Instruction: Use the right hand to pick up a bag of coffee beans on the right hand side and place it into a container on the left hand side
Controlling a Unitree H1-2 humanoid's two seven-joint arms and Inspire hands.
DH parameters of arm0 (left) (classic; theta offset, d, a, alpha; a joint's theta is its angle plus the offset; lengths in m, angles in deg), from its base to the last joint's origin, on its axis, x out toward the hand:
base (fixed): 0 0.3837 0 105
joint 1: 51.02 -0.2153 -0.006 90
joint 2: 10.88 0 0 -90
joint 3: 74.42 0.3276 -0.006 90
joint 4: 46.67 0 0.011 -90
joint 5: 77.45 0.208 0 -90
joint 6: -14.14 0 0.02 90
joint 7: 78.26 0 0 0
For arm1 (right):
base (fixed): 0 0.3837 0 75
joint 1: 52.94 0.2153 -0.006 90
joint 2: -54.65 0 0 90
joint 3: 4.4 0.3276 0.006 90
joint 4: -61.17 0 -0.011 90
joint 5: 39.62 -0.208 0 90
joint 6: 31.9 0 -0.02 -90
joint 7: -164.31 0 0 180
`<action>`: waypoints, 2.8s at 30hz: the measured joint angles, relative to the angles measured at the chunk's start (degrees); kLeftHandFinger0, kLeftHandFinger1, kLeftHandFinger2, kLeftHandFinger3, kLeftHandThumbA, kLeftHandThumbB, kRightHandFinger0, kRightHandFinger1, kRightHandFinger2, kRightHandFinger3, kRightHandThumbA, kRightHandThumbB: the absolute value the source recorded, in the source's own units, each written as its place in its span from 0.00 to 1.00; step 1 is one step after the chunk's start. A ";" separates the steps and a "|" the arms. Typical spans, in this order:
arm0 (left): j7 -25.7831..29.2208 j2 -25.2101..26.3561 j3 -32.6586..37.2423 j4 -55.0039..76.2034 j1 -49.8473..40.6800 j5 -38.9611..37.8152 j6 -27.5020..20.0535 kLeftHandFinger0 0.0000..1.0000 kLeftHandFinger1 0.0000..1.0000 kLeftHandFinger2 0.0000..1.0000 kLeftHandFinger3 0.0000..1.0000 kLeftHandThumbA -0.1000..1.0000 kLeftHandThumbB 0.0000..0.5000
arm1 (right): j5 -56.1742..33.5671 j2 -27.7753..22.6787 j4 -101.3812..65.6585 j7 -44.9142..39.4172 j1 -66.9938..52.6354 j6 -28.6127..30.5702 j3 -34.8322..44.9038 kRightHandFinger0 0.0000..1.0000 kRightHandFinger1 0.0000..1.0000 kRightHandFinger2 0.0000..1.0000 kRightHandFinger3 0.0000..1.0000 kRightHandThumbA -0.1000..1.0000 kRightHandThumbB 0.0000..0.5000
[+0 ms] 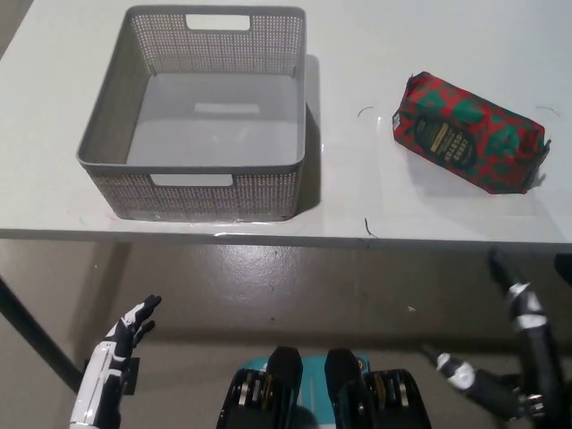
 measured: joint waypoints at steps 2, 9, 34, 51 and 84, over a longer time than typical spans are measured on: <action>-0.17 0.03 -0.09 0.07 -0.18 -0.03 -0.05 1.00 1.00 1.00 1.00 1.00 0.35 | 1.44 -1.45 -3.33 -0.48 1.63 -2.12 0.89 1.00 1.00 1.00 1.00 0.89 0.58; -0.41 -0.03 -0.04 0.09 -1.41 -0.03 -0.03 1.00 1.00 1.00 1.00 1.00 0.34 | 3.92 -9.89 -8.39 -3.94 11.99 -11.24 4.04 1.00 1.00 1.00 1.00 0.83 0.67; -0.49 -0.52 -0.02 -0.29 -4.04 -0.15 -0.06 1.00 1.00 1.00 1.00 1.00 0.33 | 12.43 -30.03 35.03 -25.28 64.96 -30.64 -15.05 1.00 1.00 1.00 1.00 0.90 1.00; -0.45 -1.92 -0.88 -2.22 -6.83 -1.75 -3.21 1.00 1.00 1.00 1.00 1.00 0.40 | 17.19 -21.59 81.38 -32.68 88.31 -28.78 -32.68 1.00 1.00 1.00 1.00 0.91 1.00; -0.50 -2.51 -2.57 -4.28 -6.48 -3.77 -8.56 1.00 1.00 1.00 1.00 1.00 0.44 | 19.15 -16.65 91.84 -38.50 86.64 -20.78 -37.27 1.00 1.00 1.00 1.00 0.87 1.00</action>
